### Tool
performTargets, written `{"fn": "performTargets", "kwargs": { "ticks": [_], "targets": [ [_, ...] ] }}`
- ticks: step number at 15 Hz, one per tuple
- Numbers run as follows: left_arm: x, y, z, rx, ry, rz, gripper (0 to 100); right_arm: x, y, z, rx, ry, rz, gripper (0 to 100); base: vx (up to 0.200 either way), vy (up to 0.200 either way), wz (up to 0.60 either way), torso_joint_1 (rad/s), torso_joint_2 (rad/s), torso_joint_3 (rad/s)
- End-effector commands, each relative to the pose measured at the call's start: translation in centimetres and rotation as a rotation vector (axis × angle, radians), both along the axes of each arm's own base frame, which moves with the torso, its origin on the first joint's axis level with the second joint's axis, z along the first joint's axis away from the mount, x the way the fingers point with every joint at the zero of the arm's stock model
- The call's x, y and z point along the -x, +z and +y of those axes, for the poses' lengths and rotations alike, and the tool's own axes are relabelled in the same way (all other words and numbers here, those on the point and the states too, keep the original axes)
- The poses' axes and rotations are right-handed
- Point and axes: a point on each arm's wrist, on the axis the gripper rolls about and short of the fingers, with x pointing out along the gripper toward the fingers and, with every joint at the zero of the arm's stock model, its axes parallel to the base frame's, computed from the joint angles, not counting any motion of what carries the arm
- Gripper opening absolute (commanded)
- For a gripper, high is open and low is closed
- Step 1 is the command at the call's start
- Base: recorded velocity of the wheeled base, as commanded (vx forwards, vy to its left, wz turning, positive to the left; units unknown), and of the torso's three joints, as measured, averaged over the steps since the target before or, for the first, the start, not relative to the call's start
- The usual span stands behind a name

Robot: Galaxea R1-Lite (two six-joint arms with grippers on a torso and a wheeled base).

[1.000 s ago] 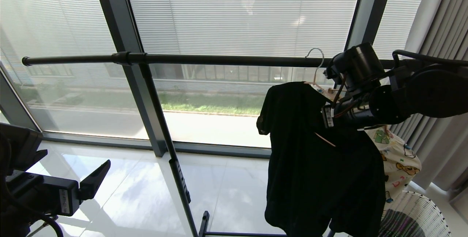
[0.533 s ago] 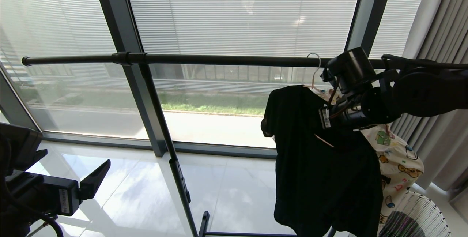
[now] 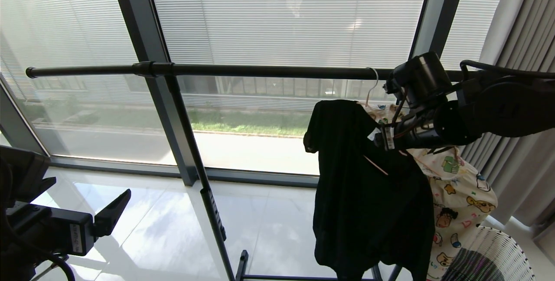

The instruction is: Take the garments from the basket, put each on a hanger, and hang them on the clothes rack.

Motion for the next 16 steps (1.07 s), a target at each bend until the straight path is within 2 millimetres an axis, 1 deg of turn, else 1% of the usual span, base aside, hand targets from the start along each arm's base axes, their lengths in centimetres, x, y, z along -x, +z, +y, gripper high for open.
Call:
{"fn": "performTargets", "kwargs": {
  "ticks": [1, 2, 3, 4, 6, 7, 8, 9, 10, 12, 13, 16],
  "targets": [
    [0.0, 0.0, 0.2, 0.001, 0.013, -0.002, 100, 2.4, 2.8, -1.0, -0.039, 0.019, -0.057, 100, 0.000, 0.000, 0.00, 0.000, 0.00, 0.000],
    [-0.2, 0.0, 0.4, 0.000, 0.039, 0.001, 100, 3.8, 4.3, -2.0, -0.057, 0.020, -0.086, 100, 0.000, 0.000, 0.00, 0.000, 0.00, 0.000],
    [-0.2, 0.0, 0.6, 0.000, 0.053, 0.001, 100, 4.5, 4.7, -2.5, -0.058, 0.024, -0.092, 100, 0.000, 0.000, 0.00, 0.000, 0.00, 0.000],
    [-0.2, -0.1, 0.9, 0.002, 0.075, 0.003, 100, 6.5, 5.2, -3.9, -0.032, 0.045, -0.102, 100, 0.000, 0.000, 0.00, 0.000, 0.00, 0.000],
    [-0.1, -0.1, 1.2, 0.003, 0.097, -0.002, 100, 9.9, 4.7, -6.5, 0.049, 0.104, -0.101, 100, 0.000, 0.000, 0.00, 0.000, 0.00, 0.000],
    [0.0, 0.0, 1.3, 0.004, 0.107, -0.006, 100, 11.4, 4.4, -7.6, 0.063, 0.128, -0.119, 100, 0.000, 0.000, 0.00, 0.000, 0.00, 0.000],
    [0.1, 0.1, 1.5, 0.005, 0.123, -0.011, 100, 12.8, 4.1, -8.7, 0.065, 0.153, -0.143, 100, 0.000, 0.000, 0.00, 0.000, 0.00, 0.000],
    [0.1, 0.0, 1.8, 0.005, 0.141, -0.012, 100, 13.7, 3.6, -9.6, 0.075, 0.163, -0.158, 100, 0.000, 0.000, 0.00, 0.000, 0.00, 0.000],
    [0.0, 0.1, 2.0, 0.005, 0.164, -0.012, 100, 14.5, 3.2, -10.6, 0.097, 0.161, -0.177, 100, 0.000, 0.000, 0.00, 0.000, 0.00, 0.000],
    [-0.1, 0.0, 2.4, 0.004, 0.196, -0.006, 100, 15.1, 2.7, -12.3, 0.137, 0.119, -0.228, 100, 0.000, 0.000, 0.00, 0.000, 0.00, 0.000],
    [-0.1, 0.0, 2.4, 0.004, 0.196, -0.006, 100, 15.0, 2.5, -12.9, 0.152, 0.090, -0.238, 100, 0.000, 0.000, 0.00, 0.000, 0.00, 0.000],
    [0.1, -0.3, 2.4, 0.003, 0.196, 0.001, 100, 14.7, 2.2, -13.6, 0.159, 0.038, -0.241, 100, 0.000, 0.000, 0.00, 0.000, 0.00, 0.000]
  ]
}}
